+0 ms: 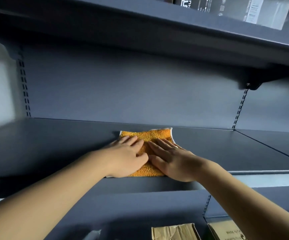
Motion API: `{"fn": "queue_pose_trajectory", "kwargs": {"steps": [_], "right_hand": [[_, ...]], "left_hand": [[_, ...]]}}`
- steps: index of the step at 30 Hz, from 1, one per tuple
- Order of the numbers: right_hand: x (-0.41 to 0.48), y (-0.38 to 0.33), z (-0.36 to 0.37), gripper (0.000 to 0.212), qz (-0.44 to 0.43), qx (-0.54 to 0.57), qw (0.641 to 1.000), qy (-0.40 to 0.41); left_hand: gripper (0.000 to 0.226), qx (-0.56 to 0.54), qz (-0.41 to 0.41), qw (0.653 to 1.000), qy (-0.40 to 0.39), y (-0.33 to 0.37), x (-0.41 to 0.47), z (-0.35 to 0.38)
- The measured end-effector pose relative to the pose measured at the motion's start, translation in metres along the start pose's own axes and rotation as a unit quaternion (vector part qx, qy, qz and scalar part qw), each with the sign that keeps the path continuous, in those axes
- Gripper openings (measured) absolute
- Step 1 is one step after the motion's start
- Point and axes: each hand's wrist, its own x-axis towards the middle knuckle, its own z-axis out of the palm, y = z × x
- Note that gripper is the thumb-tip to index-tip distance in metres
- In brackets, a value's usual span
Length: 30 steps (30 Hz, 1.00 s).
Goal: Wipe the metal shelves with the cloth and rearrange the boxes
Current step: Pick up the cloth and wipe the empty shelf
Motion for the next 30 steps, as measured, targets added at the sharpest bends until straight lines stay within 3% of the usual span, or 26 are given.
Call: {"fn": "queue_pose_trajectory", "kwargs": {"steps": [2, 5, 9, 18, 25, 28, 30], "right_hand": [[-0.001, 0.001, 0.000, 0.110, 0.014, 0.007, 1.000, -0.004], [-0.003, -0.002, -0.004, 0.088, 0.044, 0.033, 0.998, -0.005], [-0.006, -0.007, -0.008, 0.095, 0.045, 0.039, 0.998, -0.014], [-0.003, -0.003, -0.009, 0.072, 0.022, -0.005, 0.999, -0.029], [0.011, 0.002, -0.014, 0.077, 0.022, 0.007, 0.998, -0.059], [0.024, 0.011, -0.018, 0.076, 0.018, 0.014, 0.998, -0.053], [0.038, 0.020, -0.020, 0.079, 0.010, 0.015, 0.998, -0.056]], "left_hand": [[0.065, 0.003, 0.002, 1.000, 0.003, -0.002, 0.001, 0.003], [0.067, 0.009, 0.007, 1.000, 0.010, -0.004, 0.007, 0.003], [0.067, 0.009, 0.008, 1.000, 0.016, -0.005, 0.009, 0.006], [0.064, -0.011, 0.004, 1.000, 0.026, -0.004, 0.005, 0.006], [0.061, -0.010, -0.017, 1.000, 0.017, -0.003, 0.016, 0.003], [0.075, 0.040, -0.010, 0.999, 0.010, -0.007, 0.030, 0.002], [0.066, 0.043, -0.024, 0.999, -0.006, -0.011, 0.041, 0.000]]}}
